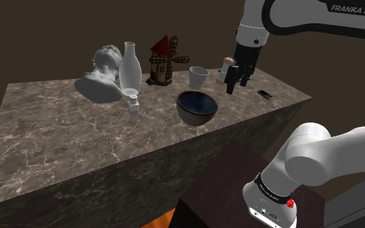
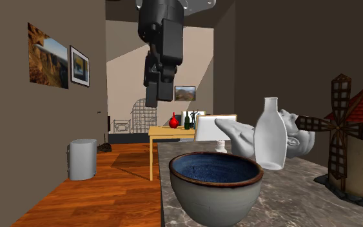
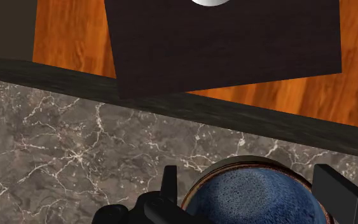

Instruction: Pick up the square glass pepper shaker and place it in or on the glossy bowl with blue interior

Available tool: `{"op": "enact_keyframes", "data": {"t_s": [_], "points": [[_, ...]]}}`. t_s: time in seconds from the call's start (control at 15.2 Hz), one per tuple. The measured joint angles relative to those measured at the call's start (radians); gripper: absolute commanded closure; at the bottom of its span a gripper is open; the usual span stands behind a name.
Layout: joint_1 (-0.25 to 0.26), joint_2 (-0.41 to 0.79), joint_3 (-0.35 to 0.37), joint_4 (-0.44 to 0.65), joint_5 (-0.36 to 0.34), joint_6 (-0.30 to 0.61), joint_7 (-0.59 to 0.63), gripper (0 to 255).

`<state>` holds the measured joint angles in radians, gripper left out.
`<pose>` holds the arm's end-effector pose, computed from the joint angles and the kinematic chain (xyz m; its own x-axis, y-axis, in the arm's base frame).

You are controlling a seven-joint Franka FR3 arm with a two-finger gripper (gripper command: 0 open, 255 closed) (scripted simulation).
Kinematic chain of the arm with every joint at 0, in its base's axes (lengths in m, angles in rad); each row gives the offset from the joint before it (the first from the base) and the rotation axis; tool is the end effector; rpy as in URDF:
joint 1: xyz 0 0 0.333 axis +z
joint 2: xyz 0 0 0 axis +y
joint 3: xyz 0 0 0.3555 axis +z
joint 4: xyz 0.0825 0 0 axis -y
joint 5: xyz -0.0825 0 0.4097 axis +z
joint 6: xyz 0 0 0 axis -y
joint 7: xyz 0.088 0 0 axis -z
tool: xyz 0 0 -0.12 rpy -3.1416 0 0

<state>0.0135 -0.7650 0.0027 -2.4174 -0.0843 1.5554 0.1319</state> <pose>0.3045 -0.0051 0.5679 0.9895 -0.1172 -0.0847 -0.1088 -0.9892 0.0978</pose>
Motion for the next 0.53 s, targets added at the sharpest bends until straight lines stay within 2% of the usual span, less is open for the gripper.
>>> {"op": "enact_keyframes", "data": {"t_s": [0.13,0.53], "points": [[0.002,0.017,0.005,0.006,0.006,0.009,0.008,0],[0.018,0.219,0.056,0.104,0.060,0.089,0.096,0]]}}
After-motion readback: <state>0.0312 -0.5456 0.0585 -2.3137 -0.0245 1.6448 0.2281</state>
